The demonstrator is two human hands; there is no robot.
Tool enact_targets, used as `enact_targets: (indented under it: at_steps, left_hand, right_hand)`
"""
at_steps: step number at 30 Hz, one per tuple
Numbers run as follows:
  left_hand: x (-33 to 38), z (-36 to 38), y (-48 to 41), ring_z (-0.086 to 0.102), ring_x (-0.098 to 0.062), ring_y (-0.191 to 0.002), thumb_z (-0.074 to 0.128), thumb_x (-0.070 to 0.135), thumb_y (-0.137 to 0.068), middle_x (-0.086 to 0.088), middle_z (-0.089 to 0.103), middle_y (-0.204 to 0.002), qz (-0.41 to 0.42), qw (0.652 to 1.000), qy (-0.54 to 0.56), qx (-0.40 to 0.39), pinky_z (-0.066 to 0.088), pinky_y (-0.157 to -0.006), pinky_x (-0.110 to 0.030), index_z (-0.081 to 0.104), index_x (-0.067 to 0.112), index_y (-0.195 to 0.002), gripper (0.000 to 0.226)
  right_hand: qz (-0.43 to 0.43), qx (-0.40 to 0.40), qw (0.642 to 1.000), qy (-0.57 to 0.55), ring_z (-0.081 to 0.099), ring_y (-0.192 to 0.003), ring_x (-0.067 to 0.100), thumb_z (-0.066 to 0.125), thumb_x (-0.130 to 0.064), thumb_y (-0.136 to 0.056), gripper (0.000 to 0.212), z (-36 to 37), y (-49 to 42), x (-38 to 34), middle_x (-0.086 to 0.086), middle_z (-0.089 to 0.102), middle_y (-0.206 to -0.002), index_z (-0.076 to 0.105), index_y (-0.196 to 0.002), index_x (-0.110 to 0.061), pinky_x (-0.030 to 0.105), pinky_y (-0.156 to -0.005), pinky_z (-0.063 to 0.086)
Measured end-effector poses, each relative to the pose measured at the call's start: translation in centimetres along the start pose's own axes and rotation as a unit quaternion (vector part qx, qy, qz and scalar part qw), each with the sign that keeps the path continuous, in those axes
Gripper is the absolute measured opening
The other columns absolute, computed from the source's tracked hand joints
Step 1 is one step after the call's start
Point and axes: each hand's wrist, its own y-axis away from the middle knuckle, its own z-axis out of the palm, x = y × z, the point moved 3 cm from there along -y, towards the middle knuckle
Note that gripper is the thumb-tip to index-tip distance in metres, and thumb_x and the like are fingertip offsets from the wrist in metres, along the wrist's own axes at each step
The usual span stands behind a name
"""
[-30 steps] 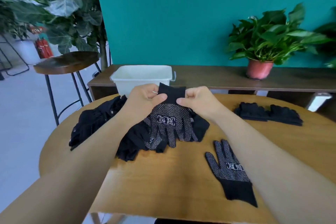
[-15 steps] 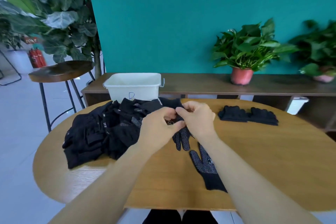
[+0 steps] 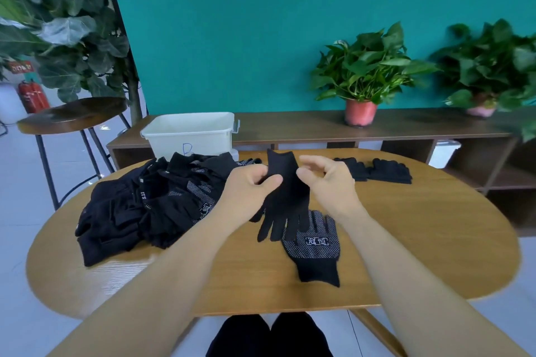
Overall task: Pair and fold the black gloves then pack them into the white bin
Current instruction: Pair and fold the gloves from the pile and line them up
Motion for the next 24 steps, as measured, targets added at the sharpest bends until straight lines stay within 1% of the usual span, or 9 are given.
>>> enact_targets:
  at_steps: [2,4,6,10,13,15,17,20,24]
  left_hand:
    - [0.7,0.5,0.2,0.062,-0.019,-0.07,0.065,0.026,-0.094,-0.01,0.068,-0.073,-0.005,0.997,0.033,-0.063,0.052,-0.072,-0.043,0.061,0.002,-0.078,0.028]
    - [1.1,1.1,0.4,0.072,-0.025,-0.092,0.063,0.024,-0.096,-0.006,0.076,-0.093,-0.019,0.993,0.06,-0.103,0.053,-0.09,-0.045,0.072,0.007,-0.1,0.02]
    - [1.1,1.6,0.1,0.071,-0.029,-0.093,0.064,0.027,-0.095,-0.01,0.076,-0.095,-0.026,0.989,0.066,-0.128,0.05,-0.09,-0.045,0.074,0.008,-0.101,0.023]
    - [1.0,3.7,-1.3,0.05,-0.024,-0.073,0.072,0.049,-0.081,-0.03,0.061,-0.086,-0.033,0.989,0.032,-0.141,0.041,-0.075,-0.037,0.07,0.001,-0.087,0.049]
    - [0.8,6.2,-2.4,0.038,-0.02,-0.065,0.07,0.039,-0.088,-0.012,0.047,-0.067,-0.053,0.986,0.016,-0.158,0.031,-0.066,-0.026,0.069,0.005,-0.074,0.037]
    - [0.6,7.9,-3.2,0.039,-0.008,-0.052,0.068,0.032,-0.092,0.003,0.047,-0.057,-0.063,0.986,0.01,-0.157,0.032,-0.055,-0.017,0.067,0.011,-0.066,0.034]
    - [0.2,9.8,-4.2,0.041,-0.005,-0.05,0.067,0.031,-0.093,-0.001,0.053,-0.058,-0.063,0.984,0.01,-0.164,0.035,-0.053,-0.014,0.07,0.015,-0.067,0.03]
    - [-0.1,12.2,-6.5,0.061,-0.005,-0.064,0.067,0.026,-0.093,-0.003,0.072,-0.076,-0.038,0.988,0.007,-0.153,0.046,-0.069,-0.018,0.075,0.017,-0.079,0.018]
    - [1.4,14.9,-9.8,0.063,0.011,-0.065,0.066,0.014,-0.094,0.01,0.071,-0.079,0.019,0.993,0.028,-0.114,0.038,-0.059,-0.005,0.073,0.011,-0.085,0.012]
  right_hand:
    - [0.073,-0.088,0.99,-0.082,0.059,-0.117,0.011,0.069,-0.048,-0.084,0.047,-0.9,0.3,1.0,-0.011,0.068,-0.117,0.065,-0.124,-0.023,0.034,-0.106,0.042]
    - [0.121,-0.18,0.965,-0.15,0.068,-0.102,0.009,0.062,-0.038,-0.094,0.036,-1.9,1.1,1.4,0.001,0.072,-0.114,0.069,-0.116,-0.01,0.015,-0.081,0.051]
    - [0.11,-0.206,0.956,-0.178,0.071,-0.089,0.01,0.059,-0.026,-0.097,0.024,-3.5,1.4,1.7,0.005,0.076,-0.101,0.073,-0.099,-0.007,0.012,-0.069,0.05]
    - [0.094,-0.187,0.966,-0.153,0.071,-0.092,0.015,0.064,-0.025,-0.094,0.023,-6.4,0.4,3.5,0.005,0.076,-0.096,0.075,-0.09,-0.005,0.026,-0.084,0.051]
    - [0.098,-0.183,0.97,-0.13,0.066,-0.079,0.014,0.067,-0.024,-0.092,0.029,-7.7,-0.6,5.7,0.005,0.074,-0.087,0.07,-0.079,0.002,0.024,-0.078,0.048]
    - [0.094,-0.175,0.974,-0.107,0.05,-0.072,0.021,0.069,-0.029,-0.089,0.048,-8.6,-1.4,7.2,0.012,0.056,-0.076,0.052,-0.074,0.013,0.029,-0.077,0.038]
    - [0.093,-0.171,0.977,-0.081,0.037,-0.073,0.021,0.069,-0.034,-0.087,0.056,-9.3,-2.2,8.4,0.009,0.042,-0.075,0.04,-0.07,0.01,0.033,-0.075,0.031]
    - [0.098,-0.14,0.985,-0.041,0.032,-0.067,0.02,0.067,-0.027,-0.091,0.053,-10.6,-3.9,9.9,0.009,0.033,-0.071,0.035,-0.066,0.006,0.029,-0.067,0.029]
    - [0.057,-0.076,0.995,-0.02,0.031,-0.051,0.008,0.064,-0.013,-0.093,0.048,-12.6,-6.5,10.7,0.002,0.032,-0.055,0.037,-0.054,-0.008,0.017,-0.05,0.029]
